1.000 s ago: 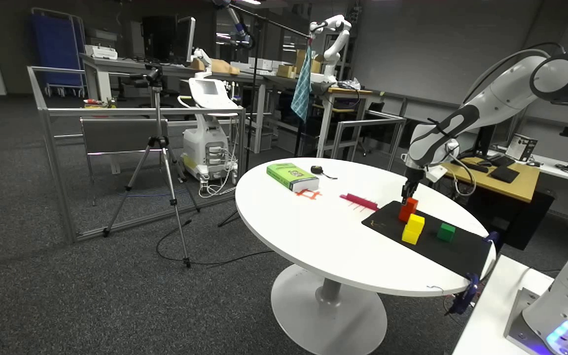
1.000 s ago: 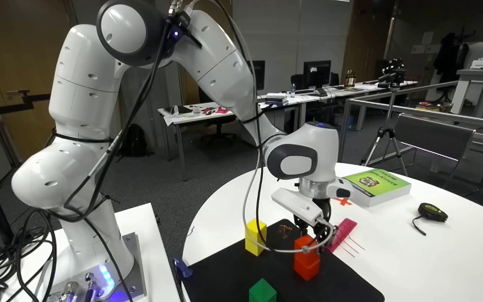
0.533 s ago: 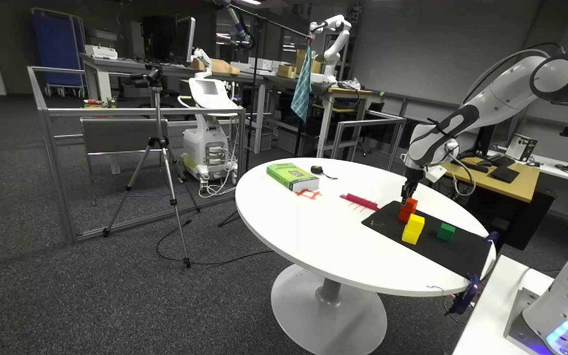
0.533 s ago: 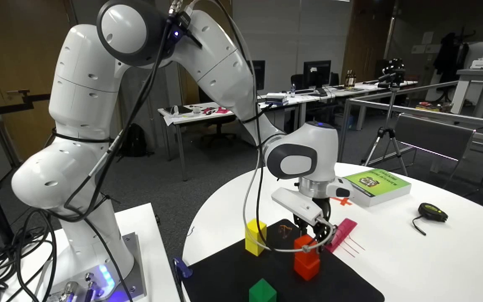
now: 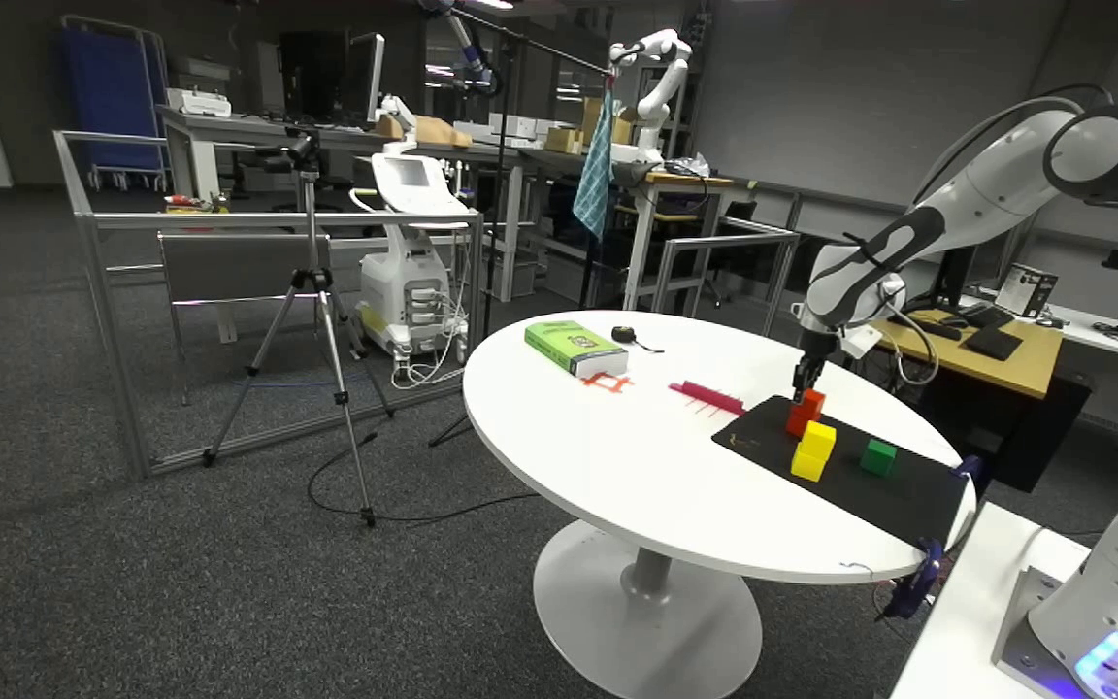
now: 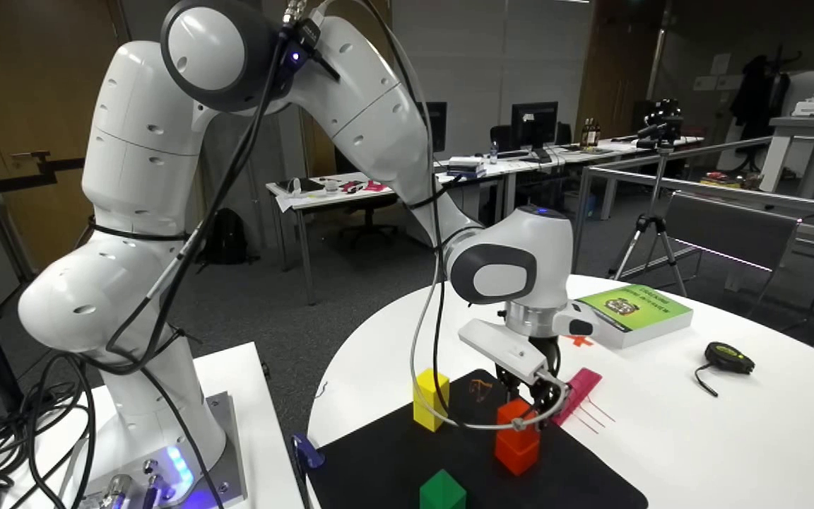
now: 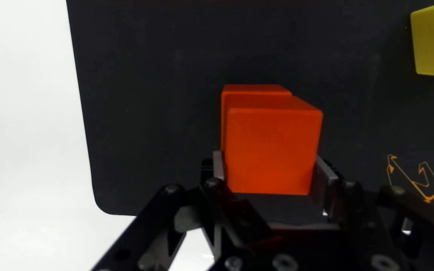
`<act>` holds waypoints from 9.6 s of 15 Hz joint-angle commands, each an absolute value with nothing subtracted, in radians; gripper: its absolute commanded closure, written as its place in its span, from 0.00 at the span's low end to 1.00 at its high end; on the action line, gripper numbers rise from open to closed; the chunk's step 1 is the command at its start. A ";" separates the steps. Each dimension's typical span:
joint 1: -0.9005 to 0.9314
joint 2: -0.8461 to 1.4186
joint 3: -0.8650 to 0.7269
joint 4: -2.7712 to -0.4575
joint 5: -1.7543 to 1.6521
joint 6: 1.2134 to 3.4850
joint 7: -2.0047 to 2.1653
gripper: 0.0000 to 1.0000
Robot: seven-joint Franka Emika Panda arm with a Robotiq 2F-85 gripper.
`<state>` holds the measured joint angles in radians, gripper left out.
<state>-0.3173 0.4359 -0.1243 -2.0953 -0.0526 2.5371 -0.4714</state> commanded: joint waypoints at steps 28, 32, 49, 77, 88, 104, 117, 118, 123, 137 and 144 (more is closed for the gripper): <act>-0.357 0.401 -0.102 -2.134 -0.028 2.522 -0.544 0.70; -0.358 0.402 -0.102 -2.134 -0.019 2.526 -0.541 0.70; -0.389 0.268 -0.097 -2.260 0.018 2.534 -0.610 0.00; -0.356 0.107 -0.294 -2.613 -0.017 2.866 -0.743 0.00; -0.410 0.295 -0.161 -2.609 0.127 3.011 -0.825 0.00; -0.406 0.313 -0.261 -2.624 -0.138 3.046 -0.754 0.64; -0.420 -0.173 -0.230 -2.707 0.026 2.747 -0.866 0.69; -0.406 -0.204 -0.242 -2.695 0.012 2.706 -0.847 0.69; -0.336 -0.249 -0.273 -2.619 -0.022 2.592 -0.743 0.69; -0.258 0.055 -0.248 -2.381 -0.072 2.600 -0.493 0.69; -0.265 0.056 -0.241 -2.411 -0.051 2.620 -0.521 0.44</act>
<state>-0.2614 0.0584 -0.2455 -2.4107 -0.0470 2.6226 -0.5249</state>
